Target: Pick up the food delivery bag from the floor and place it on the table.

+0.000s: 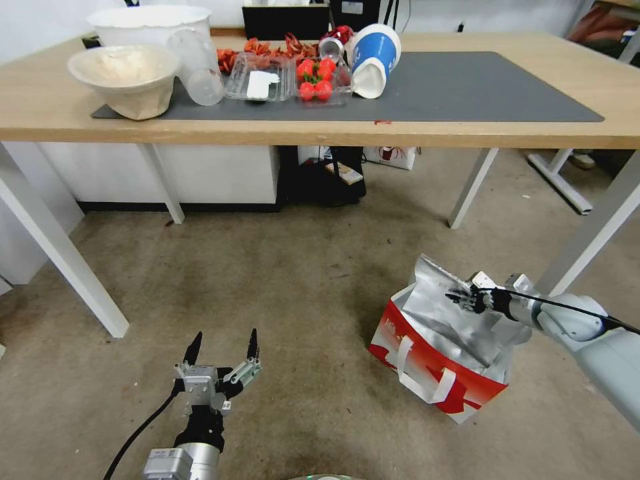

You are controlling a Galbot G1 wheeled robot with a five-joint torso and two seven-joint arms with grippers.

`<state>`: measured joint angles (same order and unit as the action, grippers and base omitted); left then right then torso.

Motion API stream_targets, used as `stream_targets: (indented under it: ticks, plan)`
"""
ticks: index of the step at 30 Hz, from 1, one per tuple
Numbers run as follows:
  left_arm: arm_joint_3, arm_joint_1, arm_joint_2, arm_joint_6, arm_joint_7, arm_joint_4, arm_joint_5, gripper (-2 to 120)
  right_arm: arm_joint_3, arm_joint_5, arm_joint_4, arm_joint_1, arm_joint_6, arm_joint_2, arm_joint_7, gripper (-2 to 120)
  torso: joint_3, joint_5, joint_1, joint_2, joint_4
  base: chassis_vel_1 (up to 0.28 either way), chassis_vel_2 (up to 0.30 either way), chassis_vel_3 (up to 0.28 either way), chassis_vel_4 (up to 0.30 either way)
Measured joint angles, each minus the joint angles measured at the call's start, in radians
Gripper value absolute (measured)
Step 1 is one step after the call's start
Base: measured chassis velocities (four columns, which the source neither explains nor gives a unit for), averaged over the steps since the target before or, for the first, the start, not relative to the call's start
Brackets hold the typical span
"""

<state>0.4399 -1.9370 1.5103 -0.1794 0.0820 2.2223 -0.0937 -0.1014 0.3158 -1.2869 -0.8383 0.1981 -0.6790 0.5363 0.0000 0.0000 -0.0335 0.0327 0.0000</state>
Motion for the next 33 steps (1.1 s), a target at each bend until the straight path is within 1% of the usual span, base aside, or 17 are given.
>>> stream_targets:
  ticks: [2, 3, 4, 6, 15, 16, 17, 18, 19, 20, 22, 23, 26, 27, 29, 30, 33]
  plan:
    - [0.001, -0.001, 0.000, 0.000, 0.003, 0.004, 0.000, 100, 0.000, -0.001, 0.004, 0.001, -0.006, 0.002, 0.009, 15, 0.000, 0.0000, 0.000, 0.000, -0.0001, 0.000, 0.000, 0.000, 0.000]
    - [0.001, -0.001, 0.000, 0.000, 0.003, 0.004, 0.000, 100, 0.000, -0.001, 0.004, 0.001, -0.006, 0.002, 0.009, 15, 0.000, 0.0000, 0.000, 0.000, -0.0001, 0.000, 0.000, 0.000, 0.000]
    - [0.002, -0.001, 0.000, 0.000, 0.003, 0.006, 0.000, 100, 0.000, -0.002, 0.006, 0.001, -0.011, 0.003, 0.013, 12, 0.000, 0.0000, 0.000, 0.000, 0.0000, 0.000, 0.000, 0.000, 0.000]
    - [0.003, 0.000, 0.001, -0.001, 0.005, 0.007, 0.000, 100, -0.003, -0.018, 0.011, -0.004, -0.034, 0.003, 0.030, 0, 0.000, 0.0000, 0.000, 0.000, 0.0000, 0.000, 0.000, 0.000, 0.000]
    - [0.006, -0.003, 0.000, -0.001, 0.007, 0.013, -0.001, 100, -0.017, -0.023, 0.002, -0.029, -0.069, 0.014, 0.057, 0, 0.000, 0.0000, 0.000, 0.000, 0.0000, 0.000, 0.000, 0.000, 0.000]
    - [0.007, -0.002, 0.000, 0.002, 0.008, 0.017, -0.001, 100, -0.023, -0.012, -0.005, -0.034, -0.082, 0.018, 0.073, 0, 0.000, 0.0001, 0.000, 0.000, -0.0002, 0.000, 0.000, 0.000, 0.000]
    - [0.007, -0.002, -0.001, 0.010, 0.015, 0.024, -0.002, 100, -0.028, 0.017, -0.012, -0.040, -0.117, 0.025, 0.106, 0, 0.000, 0.0000, 0.000, 0.000, -0.0001, 0.000, 0.000, 0.000, 0.000]
    - [0.009, -0.003, -0.003, 0.017, 0.017, 0.032, -0.004, 100, -0.032, 0.071, -0.022, -0.047, -0.179, 0.036, 0.167, 0, 0.000, 0.0000, 0.000, 0.000, -0.0001, 0.000, 0.000, 0.000, 0.000]
    - [0.009, -0.003, -0.003, 0.017, 0.017, 0.032, -0.004, 100, -0.032, 0.071, -0.022, -0.047, -0.179, 0.036, 0.167, 0, 0.000, 0.0000, 0.000, 0.000, -0.0001, 0.000, 0.000, 0.000, 0.000]
    - [0.012, -0.003, -0.003, 0.019, 0.017, 0.034, -0.004, 100, -0.034, 0.089, -0.030, -0.052, -0.201, 0.042, 0.192, 0, 0.000, 0.0000, 0.000, 0.000, 0.0000, 0.000, 0.000, 0.000, 0.000]
    - [0.018, -0.005, -0.006, 0.020, 0.017, 0.036, -0.006, 100, -0.043, 0.130, -0.085, -0.077, -0.244, 0.068, 0.239, 0, 0.000, 0.0000, 0.000, 0.000, -0.0004, 0.000, 0.000, 0.000, 0.000]
    - [0.018, -0.005, -0.006, 0.020, 0.017, 0.036, -0.006, 100, -0.043, 0.130, -0.085, -0.077, -0.244, 0.068, 0.239, 0, 0.000, 0.0000, 0.000, 0.000, -0.0004, 0.000, 0.000, 0.000, 0.000]
    - [0.018, -0.005, -0.002, 0.014, 0.023, 0.036, -0.006, 100, -0.051, 0.165, -0.164, -0.100, -0.257, 0.092, 0.251, 0, 0.000, 0.0000, 0.000, 0.000, 0.0001, 0.000, 0.000, 0.000, 0.000]
    - [0.018, -0.005, -0.002, 0.014, 0.023, 0.036, -0.006, 100, -0.051, 0.165, -0.164, -0.100, -0.257, 0.092, 0.251, 0, 0.000, 0.0000, 0.000, 0.000, 0.0001, 0.000, 0.000, 0.000, 0.000]
    - [0.018, -0.003, 0.004, 0.010, 0.033, 0.037, -0.006, 100, -0.056, 0.188, -0.239, -0.133, -0.261, 0.111, 0.261, 0, 0.000, 0.0000, 0.000, 0.000, 0.0001, 0.000, 0.000, 0.000, 0.000]
    - [0.018, -0.003, 0.004, 0.010, 0.033, 0.037, -0.006, 100, -0.056, 0.188, -0.239, -0.133, -0.261, 0.111, 0.261, 0, 0.000, 0.0000, 0.000, 0.000, 0.0001, 0.000, 0.000, 0.000, 0.000]
    - [0.015, -0.003, 0.005, 0.004, 0.047, 0.048, -0.015, 100, -0.071, 0.204, -0.343, -0.173, -0.248, 0.136, 0.301, 0, 0.000, -0.0001, 0.000, 0.000, -0.0002, 0.000, 0.000, 0.000, 0.000]
